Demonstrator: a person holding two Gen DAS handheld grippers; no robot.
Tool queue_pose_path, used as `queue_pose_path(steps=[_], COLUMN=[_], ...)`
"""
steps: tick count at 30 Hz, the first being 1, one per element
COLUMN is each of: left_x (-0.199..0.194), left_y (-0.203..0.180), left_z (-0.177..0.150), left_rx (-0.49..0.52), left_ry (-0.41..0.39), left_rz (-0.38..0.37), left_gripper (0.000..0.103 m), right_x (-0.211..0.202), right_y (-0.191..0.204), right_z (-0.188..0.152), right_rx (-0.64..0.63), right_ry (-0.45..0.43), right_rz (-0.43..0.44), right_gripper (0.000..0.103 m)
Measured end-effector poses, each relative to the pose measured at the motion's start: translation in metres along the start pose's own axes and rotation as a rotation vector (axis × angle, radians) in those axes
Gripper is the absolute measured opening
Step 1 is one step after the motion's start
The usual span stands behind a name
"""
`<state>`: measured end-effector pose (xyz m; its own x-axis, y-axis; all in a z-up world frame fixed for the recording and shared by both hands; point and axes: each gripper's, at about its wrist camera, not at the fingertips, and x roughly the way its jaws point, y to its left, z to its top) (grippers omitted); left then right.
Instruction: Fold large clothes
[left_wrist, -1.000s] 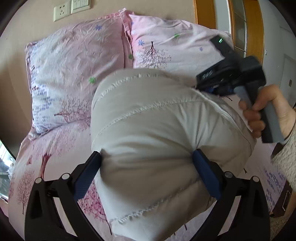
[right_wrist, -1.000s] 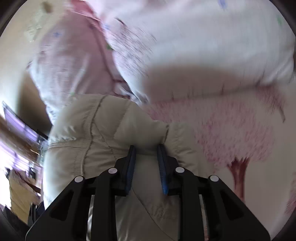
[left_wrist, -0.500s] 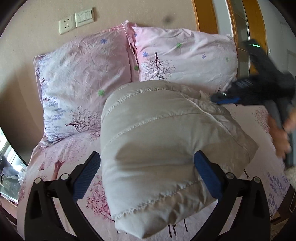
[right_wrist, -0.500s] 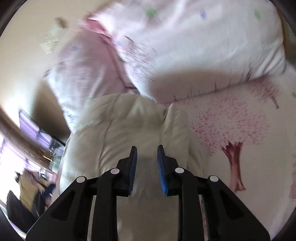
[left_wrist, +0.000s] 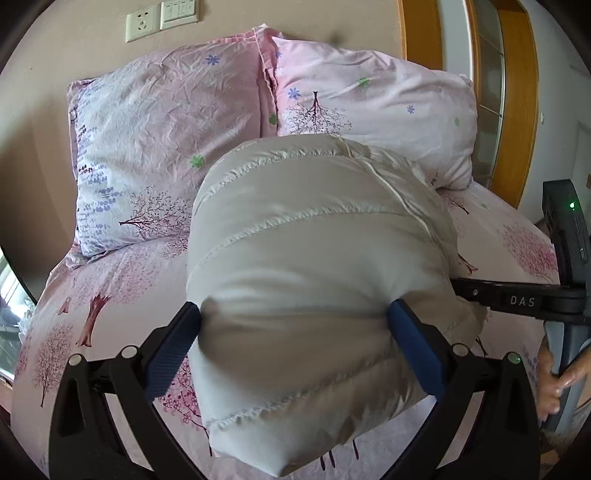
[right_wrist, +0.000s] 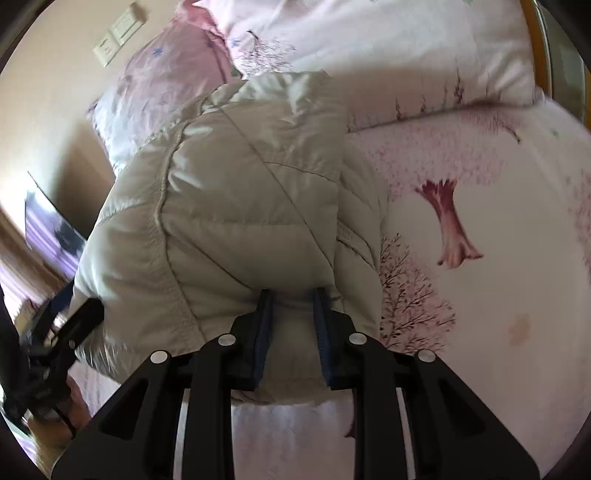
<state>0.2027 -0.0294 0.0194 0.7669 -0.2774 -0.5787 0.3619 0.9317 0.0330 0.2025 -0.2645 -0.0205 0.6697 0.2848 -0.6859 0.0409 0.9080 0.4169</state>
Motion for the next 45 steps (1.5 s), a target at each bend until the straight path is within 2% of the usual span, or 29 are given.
queue_pose_path(steps=[3, 5, 6, 7, 9, 13, 17, 21, 28, 32, 38, 45], left_x=[-0.004, -0.009, -0.012, -0.015, -0.021, -0.034, -0.045, -0.059, -0.081, -0.086, -0.077, -0.069], left_y=[0.004, 0.007, 0.008, 0.009, 0.011, 0.012, 0.014, 0.022, 0.036, 0.038, 0.035, 0.029], left_z=[-0.002, -0.003, -0.004, -0.004, -0.005, -0.009, -0.015, -0.026, -0.049, -0.060, -0.073, -0.081], left_rx=[-0.034, -0.047, -0.052, -0.056, -0.069, -0.095, -0.124, -0.175, -0.230, -0.238, -0.235, -0.202], left_ry=[-0.002, -0.010, -0.019, -0.026, -0.041, -0.054, -0.049, -0.033, 0.042, 0.092, 0.217, 0.291], left_rz=[-0.004, 0.006, 0.020, 0.036, 0.063, 0.101, 0.111, 0.038, 0.058, 0.073, 0.099, 0.103], left_gripper=[0.101, 0.101, 0.101, 0.101, 0.101, 0.101, 0.101, 0.101, 0.101, 0.101, 0.101, 0.101], right_x=[-0.011, -0.023, -0.030, -0.037, -0.047, -0.061, -0.073, -0.084, -0.100, -0.092, -0.073, -0.056], right_y=[0.008, 0.012, 0.014, 0.017, 0.023, 0.031, 0.043, 0.055, 0.075, 0.085, 0.088, 0.088], right_z=[-0.001, -0.003, -0.004, -0.005, -0.007, -0.012, -0.018, -0.025, -0.045, -0.056, -0.070, -0.081], right_rx=[-0.037, -0.044, -0.051, -0.058, -0.081, -0.099, -0.127, -0.161, -0.230, -0.269, -0.272, -0.274], right_ry=[-0.035, -0.074, -0.108, -0.136, -0.171, -0.222, -0.235, -0.234, -0.224, -0.152, -0.022, 0.076], right_rz=[-0.035, -0.058, -0.077, -0.088, -0.100, -0.128, -0.180, -0.263, -0.267, -0.334, -0.337, -0.352], right_gripper=[0.027, 0.046, 0.066, 0.078, 0.081, 0.102, 0.102, 0.102, 0.102, 0.102, 0.102, 0.102])
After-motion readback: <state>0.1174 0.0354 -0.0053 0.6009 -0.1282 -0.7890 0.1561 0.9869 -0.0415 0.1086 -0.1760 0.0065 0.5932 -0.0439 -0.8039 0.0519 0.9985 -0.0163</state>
